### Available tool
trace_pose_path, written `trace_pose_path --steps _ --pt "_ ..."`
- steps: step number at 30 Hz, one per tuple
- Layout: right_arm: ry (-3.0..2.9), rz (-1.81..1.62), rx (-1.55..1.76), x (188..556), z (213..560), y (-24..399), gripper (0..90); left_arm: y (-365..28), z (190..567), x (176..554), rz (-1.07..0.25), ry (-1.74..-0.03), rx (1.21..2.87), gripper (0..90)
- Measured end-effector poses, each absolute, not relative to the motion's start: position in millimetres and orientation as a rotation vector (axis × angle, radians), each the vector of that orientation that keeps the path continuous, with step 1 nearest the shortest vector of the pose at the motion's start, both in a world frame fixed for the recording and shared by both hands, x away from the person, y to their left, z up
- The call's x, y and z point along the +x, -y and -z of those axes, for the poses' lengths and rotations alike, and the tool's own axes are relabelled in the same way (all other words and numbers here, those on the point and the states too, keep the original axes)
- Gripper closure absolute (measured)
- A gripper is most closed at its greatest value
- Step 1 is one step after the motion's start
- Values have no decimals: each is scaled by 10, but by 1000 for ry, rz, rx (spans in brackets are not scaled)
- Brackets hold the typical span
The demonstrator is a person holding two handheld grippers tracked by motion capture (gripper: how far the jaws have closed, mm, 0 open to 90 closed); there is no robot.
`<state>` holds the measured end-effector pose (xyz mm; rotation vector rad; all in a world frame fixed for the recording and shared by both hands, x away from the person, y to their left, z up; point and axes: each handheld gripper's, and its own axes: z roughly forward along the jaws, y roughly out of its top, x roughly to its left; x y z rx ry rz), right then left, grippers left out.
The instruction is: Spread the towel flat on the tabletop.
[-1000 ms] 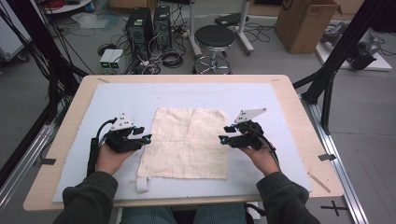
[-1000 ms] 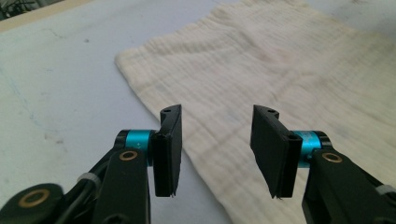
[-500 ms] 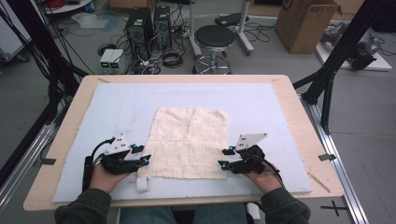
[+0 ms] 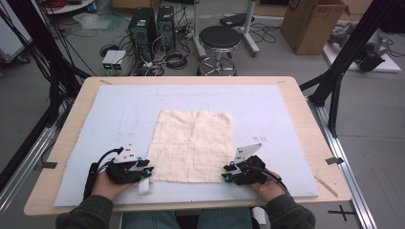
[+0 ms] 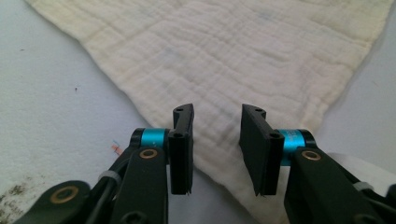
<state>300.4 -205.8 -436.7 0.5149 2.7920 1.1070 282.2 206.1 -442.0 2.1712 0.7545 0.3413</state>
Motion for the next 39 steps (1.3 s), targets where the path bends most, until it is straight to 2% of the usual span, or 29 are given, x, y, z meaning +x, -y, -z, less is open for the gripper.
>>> trace_pose_path --steps 3,5,6,8,12,32,33,35,39 --pt "-2776 -1117 524 2998 4380 2070 686 -2042 4428 2800 -343 -741 2168 699" --pt "-2782 -1119 534 3008 4379 2074 739 -2029 4425 2787 -336 -717 2181 777" --pt "-2784 -1119 537 3022 4376 2078 804 -2023 4425 2785 -340 -712 2183 824" --pt "-2798 -1134 541 3048 4377 2087 866 -2006 4420 2770 -345 -708 2188 874" --pt "-2816 -1132 539 3074 4367 2094 883 -2002 4411 2748 -345 -711 2190 885" --pt "-2827 -1160 482 2875 4182 2257 878 -1939 4295 2417 -357 -630 2193 885" --pt "-2827 -1166 484 2867 4187 2258 864 -1945 4286 2403 -354 -622 2191 883" --pt "-2822 -1188 505 2869 4199 2274 766 -1947 4267 2385 -354 -636 2174 856" --pt "-2788 -1231 544 2893 4195 2323 711 -1962 4248 2400 -356 -644 2150 776"
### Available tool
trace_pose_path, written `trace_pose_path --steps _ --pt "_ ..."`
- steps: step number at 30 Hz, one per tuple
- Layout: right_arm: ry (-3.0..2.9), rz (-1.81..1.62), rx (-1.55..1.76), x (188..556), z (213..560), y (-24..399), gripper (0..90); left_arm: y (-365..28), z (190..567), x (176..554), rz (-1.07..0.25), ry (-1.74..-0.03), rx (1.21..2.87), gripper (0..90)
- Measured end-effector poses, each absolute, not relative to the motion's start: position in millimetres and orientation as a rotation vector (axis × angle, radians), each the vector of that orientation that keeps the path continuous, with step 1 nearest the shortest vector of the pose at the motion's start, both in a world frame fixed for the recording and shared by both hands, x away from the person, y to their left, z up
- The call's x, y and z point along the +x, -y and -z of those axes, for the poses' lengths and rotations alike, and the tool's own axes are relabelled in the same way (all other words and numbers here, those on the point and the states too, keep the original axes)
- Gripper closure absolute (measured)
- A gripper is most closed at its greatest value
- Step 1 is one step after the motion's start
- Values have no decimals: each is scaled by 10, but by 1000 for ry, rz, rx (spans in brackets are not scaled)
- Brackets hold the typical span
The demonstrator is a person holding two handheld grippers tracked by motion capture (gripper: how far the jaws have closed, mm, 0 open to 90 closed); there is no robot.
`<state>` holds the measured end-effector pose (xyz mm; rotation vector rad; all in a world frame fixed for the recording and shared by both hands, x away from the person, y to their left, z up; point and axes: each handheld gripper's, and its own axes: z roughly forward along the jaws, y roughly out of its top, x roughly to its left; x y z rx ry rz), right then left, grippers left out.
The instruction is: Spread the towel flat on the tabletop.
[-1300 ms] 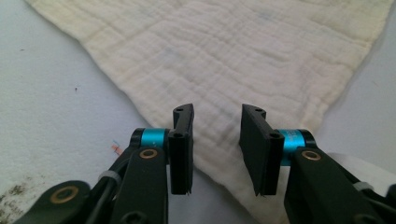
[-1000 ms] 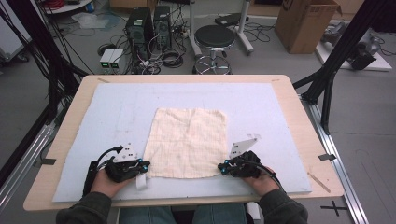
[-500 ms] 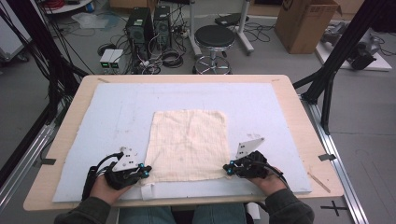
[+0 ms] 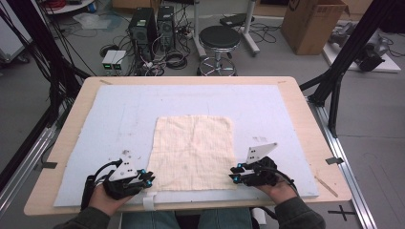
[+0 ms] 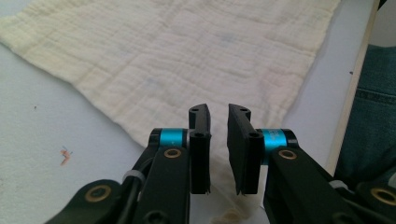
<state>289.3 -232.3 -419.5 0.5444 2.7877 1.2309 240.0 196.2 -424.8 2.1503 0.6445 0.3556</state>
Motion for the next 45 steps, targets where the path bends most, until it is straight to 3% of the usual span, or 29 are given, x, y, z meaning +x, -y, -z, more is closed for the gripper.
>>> trace_pose_path --steps 15,29,45 --pt "-2675 -1314 685 3144 4156 2370 499 -2050 4202 2660 -352 -750 2032 655" --pt "-2585 -1379 749 3231 4099 2399 409 -2071 4171 2779 -353 -780 1987 608" --pt "-2577 -1373 764 3364 4011 2303 314 -2058 4069 2870 -331 -778 1995 439"
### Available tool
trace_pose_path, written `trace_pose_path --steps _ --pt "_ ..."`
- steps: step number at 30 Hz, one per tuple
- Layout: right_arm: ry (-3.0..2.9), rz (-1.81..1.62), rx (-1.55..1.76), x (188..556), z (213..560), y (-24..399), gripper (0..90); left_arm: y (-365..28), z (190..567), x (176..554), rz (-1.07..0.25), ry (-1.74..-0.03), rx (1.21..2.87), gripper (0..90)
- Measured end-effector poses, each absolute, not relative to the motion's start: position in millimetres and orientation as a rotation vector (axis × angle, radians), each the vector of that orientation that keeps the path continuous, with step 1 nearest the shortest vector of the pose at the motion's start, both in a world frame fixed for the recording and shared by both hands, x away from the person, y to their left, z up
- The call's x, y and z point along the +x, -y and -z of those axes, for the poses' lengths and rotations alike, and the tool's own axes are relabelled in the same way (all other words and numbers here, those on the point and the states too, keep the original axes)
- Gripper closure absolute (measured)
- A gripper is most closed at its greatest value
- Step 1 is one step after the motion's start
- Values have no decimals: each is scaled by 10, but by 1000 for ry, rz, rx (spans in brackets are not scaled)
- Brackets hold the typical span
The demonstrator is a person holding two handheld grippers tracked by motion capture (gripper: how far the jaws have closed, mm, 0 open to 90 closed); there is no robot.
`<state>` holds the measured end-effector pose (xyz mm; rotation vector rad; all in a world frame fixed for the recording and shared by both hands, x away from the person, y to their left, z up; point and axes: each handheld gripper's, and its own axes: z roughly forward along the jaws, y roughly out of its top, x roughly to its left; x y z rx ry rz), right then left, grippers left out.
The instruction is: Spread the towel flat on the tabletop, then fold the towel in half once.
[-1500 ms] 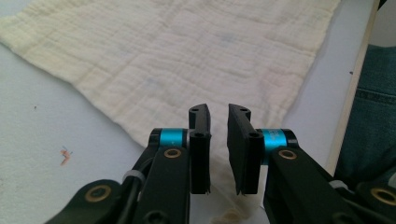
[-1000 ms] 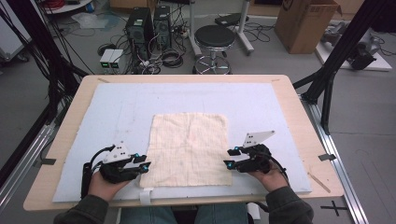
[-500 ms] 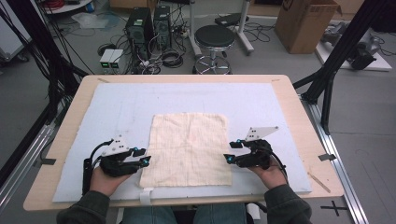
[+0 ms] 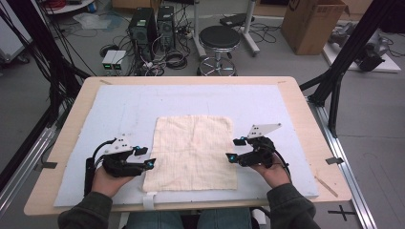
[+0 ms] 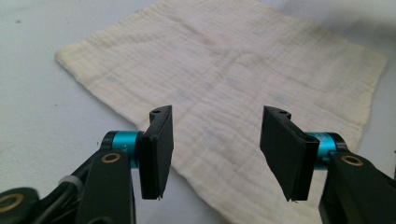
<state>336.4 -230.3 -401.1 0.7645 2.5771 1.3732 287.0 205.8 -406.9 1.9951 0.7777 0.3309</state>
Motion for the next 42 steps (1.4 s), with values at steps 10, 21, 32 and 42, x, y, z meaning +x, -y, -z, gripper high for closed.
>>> trace_pose_path --steps 10,21,32,42 --pt "-2580 -1373 760 3434 3900 2278 301 -1980 3982 2984 -330 -769 2007 383" --pt "-2566 -1367 751 3523 3823 2276 300 -1919 3865 3116 -309 -759 2013 352" --pt "-2558 -1359 746 3633 3713 2273 301 -1978 3792 3215 -302 -786 1985 355" --pt "-2553 -1311 760 3910 3643 2235 324 -2022 3772 3443 -311 -837 1979 380"
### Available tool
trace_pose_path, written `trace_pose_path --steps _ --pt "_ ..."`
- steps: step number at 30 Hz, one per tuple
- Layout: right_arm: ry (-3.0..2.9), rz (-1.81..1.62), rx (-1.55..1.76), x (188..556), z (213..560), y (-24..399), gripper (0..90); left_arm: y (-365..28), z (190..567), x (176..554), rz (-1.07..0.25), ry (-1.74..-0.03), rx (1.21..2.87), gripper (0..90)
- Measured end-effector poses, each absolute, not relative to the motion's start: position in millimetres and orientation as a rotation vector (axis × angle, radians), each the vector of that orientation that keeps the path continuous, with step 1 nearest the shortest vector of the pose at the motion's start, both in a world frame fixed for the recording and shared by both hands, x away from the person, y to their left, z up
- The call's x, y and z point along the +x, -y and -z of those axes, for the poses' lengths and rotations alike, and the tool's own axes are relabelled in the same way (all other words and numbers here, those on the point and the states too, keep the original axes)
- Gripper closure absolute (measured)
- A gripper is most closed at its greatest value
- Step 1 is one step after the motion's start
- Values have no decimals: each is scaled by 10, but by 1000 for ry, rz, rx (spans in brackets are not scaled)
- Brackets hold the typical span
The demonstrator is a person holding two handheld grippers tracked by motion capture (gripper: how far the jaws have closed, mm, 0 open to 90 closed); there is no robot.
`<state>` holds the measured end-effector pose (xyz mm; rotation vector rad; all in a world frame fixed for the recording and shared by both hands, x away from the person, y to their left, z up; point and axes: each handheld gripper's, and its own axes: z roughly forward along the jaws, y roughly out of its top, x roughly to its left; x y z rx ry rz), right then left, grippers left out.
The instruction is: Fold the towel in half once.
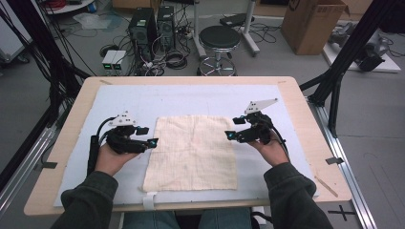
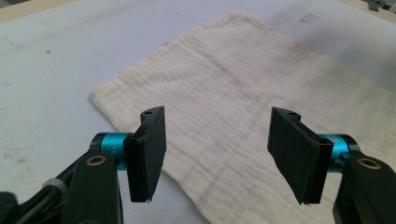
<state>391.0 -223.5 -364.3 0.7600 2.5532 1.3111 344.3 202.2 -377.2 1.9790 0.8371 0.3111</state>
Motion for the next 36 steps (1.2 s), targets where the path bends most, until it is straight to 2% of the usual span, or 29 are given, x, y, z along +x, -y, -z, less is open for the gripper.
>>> trace_pose_path --steps 6,12,17,22,31,36 --pt "-2541 -1283 813 4175 3616 2237 362 -1996 3669 3693 -319 -869 1968 398" --pt "-2505 -1281 888 4420 3675 2267 470 -2005 3667 3940 -347 -917 1940 445" --pt "-2475 -1251 959 4569 3810 2254 548 -1977 3838 4113 -362 -977 1944 489" --pt "-2489 -1226 1020 4681 3954 2269 579 -1905 4001 4266 -370 -1039 1932 537" --pt "-2458 -1215 1126 4785 4099 2347 581 -1826 4220 4467 -415 -1125 1930 622" --pt "-2455 -1201 1168 4816 4196 2363 584 -1850 4316 4518 -387 -1172 1950 620"
